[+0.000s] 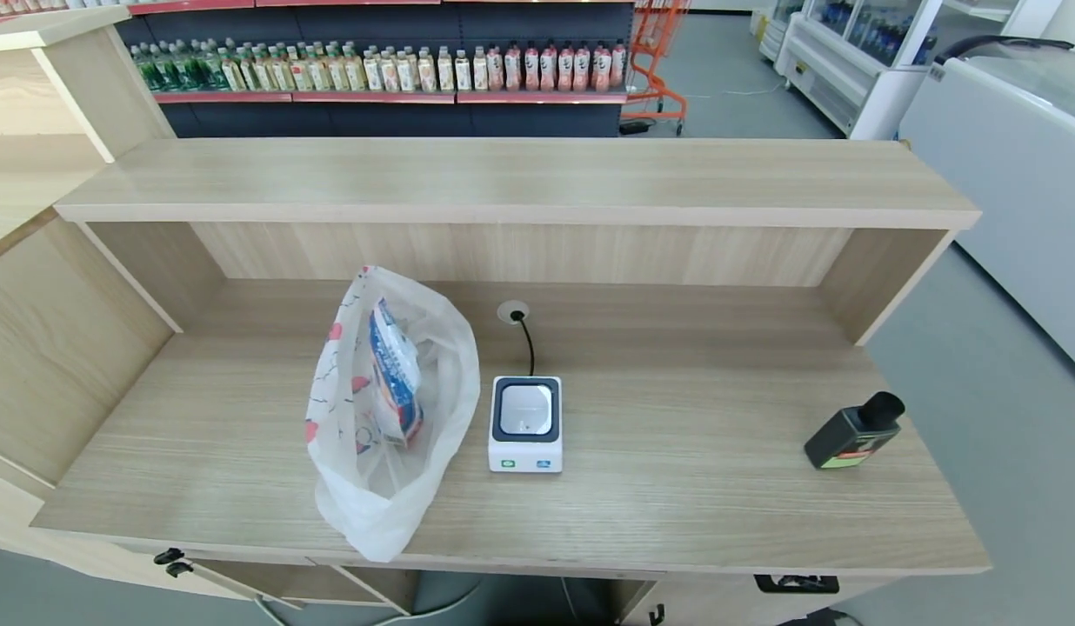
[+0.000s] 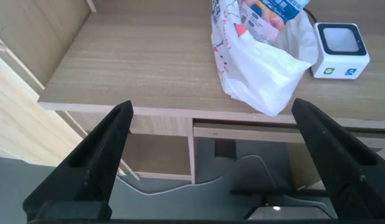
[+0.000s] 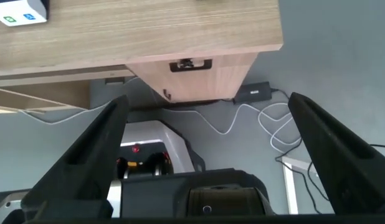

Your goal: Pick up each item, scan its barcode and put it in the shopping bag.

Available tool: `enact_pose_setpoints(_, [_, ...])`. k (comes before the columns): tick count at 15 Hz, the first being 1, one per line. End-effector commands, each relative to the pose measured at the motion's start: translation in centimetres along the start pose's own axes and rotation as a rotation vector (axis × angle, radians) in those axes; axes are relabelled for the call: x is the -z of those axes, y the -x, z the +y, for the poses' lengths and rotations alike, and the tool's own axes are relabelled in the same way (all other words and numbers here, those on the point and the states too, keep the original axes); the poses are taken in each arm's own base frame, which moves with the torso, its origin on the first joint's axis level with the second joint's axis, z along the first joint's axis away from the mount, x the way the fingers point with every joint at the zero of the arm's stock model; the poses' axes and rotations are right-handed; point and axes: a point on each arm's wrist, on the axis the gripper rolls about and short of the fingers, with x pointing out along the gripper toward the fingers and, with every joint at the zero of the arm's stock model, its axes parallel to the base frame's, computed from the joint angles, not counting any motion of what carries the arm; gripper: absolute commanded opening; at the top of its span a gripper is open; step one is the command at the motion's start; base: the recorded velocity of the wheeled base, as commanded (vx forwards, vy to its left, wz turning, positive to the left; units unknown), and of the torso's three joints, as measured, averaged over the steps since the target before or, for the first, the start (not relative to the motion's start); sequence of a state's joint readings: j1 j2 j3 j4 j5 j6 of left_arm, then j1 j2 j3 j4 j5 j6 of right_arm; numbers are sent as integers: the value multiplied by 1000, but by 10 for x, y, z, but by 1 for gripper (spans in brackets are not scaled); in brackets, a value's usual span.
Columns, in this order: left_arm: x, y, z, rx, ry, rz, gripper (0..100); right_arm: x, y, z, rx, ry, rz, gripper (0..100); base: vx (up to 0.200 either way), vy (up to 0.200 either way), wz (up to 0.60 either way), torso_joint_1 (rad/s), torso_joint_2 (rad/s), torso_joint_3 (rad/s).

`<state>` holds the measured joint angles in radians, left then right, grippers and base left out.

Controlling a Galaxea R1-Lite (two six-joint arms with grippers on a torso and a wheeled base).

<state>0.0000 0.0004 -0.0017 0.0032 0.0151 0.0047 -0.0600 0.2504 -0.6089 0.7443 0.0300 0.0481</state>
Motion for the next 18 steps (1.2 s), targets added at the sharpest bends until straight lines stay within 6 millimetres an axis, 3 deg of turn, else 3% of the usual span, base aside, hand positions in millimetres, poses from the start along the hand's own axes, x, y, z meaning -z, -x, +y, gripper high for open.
enact_pose_setpoints(1, [0, 0, 0, 0, 0, 0, 100, -2, -3, 0, 7, 0, 25, 100, 0, -200, 0, 12, -2, 2])
enact_pose_setpoints(4, [0, 0, 0, -2, 2, 0, 100, -7, -9, -1, 62, 4, 62, 100, 0, -200, 0, -1, 2, 1])
enact_pose_setpoints(6, [0, 0, 0, -2, 3, 0, 100, -13, -15, -1, 71, 16, 102, 100, 0, 0, 0, 0, 0, 0])
enact_pose_setpoints(9, [0, 0, 0, -2, 3, 1, 100, -32, -39, -4, 190, 99, 234, 100, 0, 0, 0, 0, 0, 0])
enact_pose_setpoints(12, [0, 0, 0, -2, 3, 0, 100, -57, -79, -7, 304, 161, 333, 100, 0, 0, 0, 0, 0, 0])
enact_pose_setpoints(15, [0, 0, 0, -2, 3, 0, 100, -96, -149, -7, 337, 261, 379, 100, 0, 0, 0, 0, 0, 0])
enact_pose_setpoints(18, [0, 0, 0, -2, 3, 0, 100, -108, -192, -8, 330, 306, 448, 100, 0, 0, 0, 0, 0, 0])
